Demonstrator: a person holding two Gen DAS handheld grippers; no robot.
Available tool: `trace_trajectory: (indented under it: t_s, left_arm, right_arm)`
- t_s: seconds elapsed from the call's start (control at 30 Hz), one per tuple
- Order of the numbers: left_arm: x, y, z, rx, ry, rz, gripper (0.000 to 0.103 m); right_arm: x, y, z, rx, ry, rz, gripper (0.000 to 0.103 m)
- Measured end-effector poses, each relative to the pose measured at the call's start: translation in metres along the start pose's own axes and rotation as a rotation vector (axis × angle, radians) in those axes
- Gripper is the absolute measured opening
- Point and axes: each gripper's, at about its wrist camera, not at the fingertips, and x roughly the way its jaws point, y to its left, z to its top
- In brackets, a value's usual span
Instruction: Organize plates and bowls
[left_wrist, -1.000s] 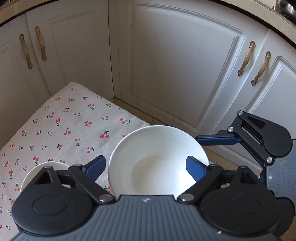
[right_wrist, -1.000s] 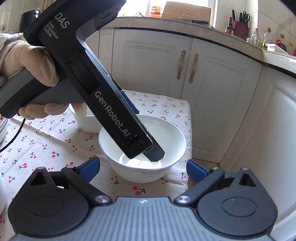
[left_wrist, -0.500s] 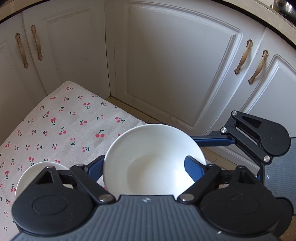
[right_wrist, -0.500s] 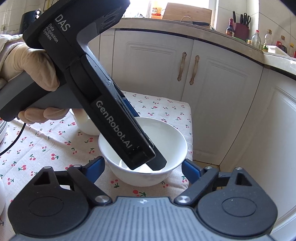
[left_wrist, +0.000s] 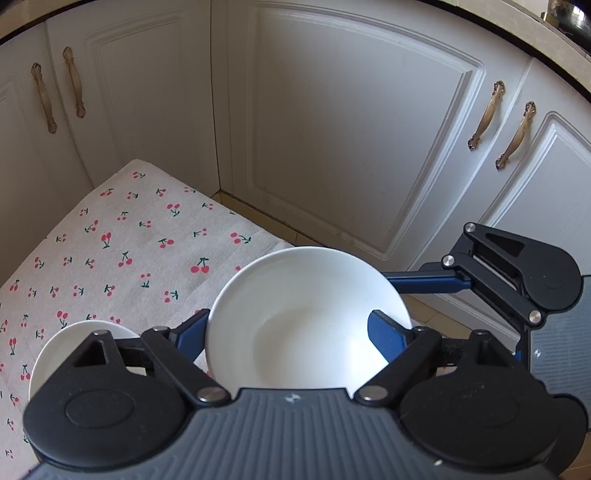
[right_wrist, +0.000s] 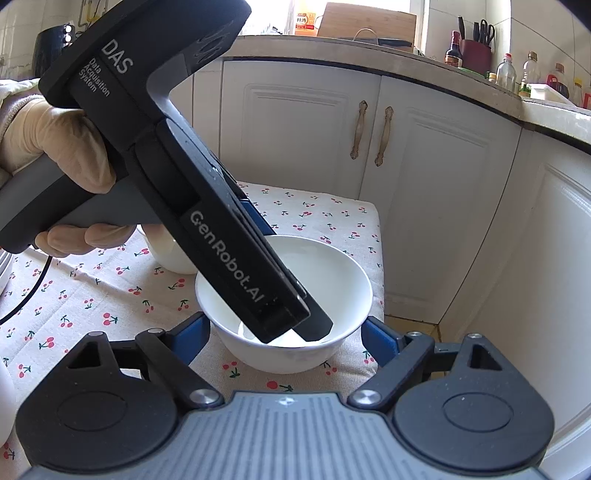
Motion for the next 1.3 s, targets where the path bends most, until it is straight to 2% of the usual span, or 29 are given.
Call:
trace_trajectory:
  t_s: [0.27,0.57,1.3]
  left_arm:
    - [-0.011,-0.003,-0.005,-0.011,-0.002,-0.006,0.089]
    - [-0.047,-0.017,-0.018,-0.027,-0.035,-0.001,0.089]
    - [-0.153,-0.063,-0.099,-0.075,-0.091,0.072,0.089]
  right_arm:
    - [-0.011,0.007,0.001,-0.002,0.003,0.008,0.092]
    - [-0.041,0.025,0.005,-0.007,-0.007,0.024,0.092]
    - [-0.127,0.11,0.011,-0.039,-0.042,0.125,0.092]
